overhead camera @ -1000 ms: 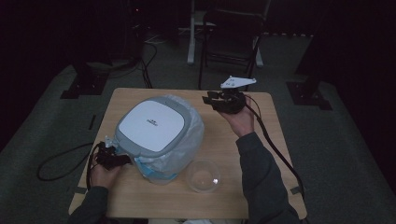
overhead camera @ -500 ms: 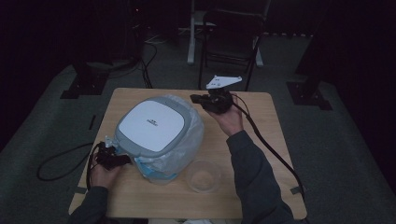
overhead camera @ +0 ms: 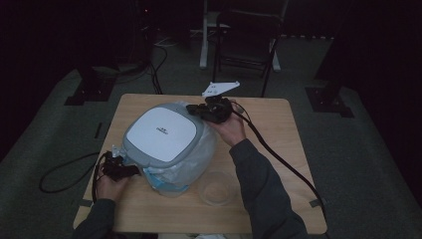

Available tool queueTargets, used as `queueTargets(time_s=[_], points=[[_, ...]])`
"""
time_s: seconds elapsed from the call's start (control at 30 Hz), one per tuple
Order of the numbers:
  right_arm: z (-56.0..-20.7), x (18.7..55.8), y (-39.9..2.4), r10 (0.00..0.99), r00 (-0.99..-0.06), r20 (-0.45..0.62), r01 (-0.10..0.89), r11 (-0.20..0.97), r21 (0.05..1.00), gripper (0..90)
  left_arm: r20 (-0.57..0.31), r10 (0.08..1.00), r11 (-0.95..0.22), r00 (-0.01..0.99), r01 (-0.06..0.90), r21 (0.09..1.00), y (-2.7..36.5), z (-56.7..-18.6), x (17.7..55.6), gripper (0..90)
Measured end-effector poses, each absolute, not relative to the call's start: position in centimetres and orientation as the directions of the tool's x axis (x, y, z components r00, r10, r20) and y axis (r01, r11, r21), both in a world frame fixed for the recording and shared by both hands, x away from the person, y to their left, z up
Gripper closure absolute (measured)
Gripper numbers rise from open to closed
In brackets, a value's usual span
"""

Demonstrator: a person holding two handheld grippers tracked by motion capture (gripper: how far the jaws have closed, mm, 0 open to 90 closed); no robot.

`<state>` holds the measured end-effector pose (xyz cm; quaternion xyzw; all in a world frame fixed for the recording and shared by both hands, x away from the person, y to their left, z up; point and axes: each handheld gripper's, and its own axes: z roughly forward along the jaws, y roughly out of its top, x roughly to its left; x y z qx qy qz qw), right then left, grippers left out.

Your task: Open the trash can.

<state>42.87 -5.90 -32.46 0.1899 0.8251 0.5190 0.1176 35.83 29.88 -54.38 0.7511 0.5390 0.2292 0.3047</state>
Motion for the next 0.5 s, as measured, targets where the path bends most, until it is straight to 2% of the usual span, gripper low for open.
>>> queueTargets(time_s=[0.5], points=[[-32.73, 43.27, -5.59, 0.436, -0.900, 0.019, 0.206, 0.387, 0.899, 90.0, 0.016, 0.949, -0.233, 0.314, 0.670, 0.705, 29.88, -54.39, 35.82, 16.7]])
